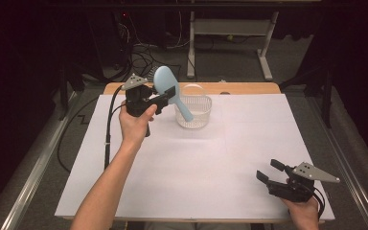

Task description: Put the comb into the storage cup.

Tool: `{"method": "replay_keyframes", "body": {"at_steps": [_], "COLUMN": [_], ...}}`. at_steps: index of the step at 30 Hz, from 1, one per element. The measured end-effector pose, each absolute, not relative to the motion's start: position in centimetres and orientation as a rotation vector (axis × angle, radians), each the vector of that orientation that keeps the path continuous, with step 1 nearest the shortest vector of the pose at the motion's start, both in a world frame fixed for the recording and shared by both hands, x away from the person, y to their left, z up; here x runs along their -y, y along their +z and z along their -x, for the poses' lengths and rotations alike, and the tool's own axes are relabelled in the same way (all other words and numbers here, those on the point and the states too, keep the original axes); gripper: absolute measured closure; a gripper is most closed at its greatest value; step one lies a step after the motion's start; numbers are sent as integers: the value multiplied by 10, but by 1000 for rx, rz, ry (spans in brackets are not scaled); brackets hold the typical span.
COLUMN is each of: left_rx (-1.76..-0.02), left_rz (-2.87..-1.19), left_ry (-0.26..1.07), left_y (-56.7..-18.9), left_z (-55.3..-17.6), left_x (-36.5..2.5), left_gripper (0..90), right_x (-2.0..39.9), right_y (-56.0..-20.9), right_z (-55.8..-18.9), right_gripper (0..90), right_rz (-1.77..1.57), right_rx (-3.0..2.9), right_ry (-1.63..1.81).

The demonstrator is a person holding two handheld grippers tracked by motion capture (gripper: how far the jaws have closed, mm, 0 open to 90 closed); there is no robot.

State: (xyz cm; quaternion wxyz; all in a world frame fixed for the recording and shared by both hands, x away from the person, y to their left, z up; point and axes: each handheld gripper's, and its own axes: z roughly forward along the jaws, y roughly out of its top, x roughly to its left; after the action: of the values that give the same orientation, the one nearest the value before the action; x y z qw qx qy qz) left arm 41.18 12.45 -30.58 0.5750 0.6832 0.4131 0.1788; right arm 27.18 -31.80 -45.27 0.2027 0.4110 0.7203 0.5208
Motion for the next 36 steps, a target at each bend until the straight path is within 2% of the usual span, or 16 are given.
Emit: {"method": "replay_keyframes", "body": {"at_steps": [16,36], "left_rx": [-948,-993], "left_rz": [-1628,-1628], "left_ry": [455,472], "left_y": [-295,-303], "left_z": [-426,-448], "left_x": [-107,-95], "left_gripper": [508,507], "right_x": [318,316], "right_y": [-452,-453], "right_z": [-272,-271], "right_gripper": [253,256], "right_rz": [-1141,-1128], "right_rx": [-2015,-2019], "right_ry": [1452,1445]}}
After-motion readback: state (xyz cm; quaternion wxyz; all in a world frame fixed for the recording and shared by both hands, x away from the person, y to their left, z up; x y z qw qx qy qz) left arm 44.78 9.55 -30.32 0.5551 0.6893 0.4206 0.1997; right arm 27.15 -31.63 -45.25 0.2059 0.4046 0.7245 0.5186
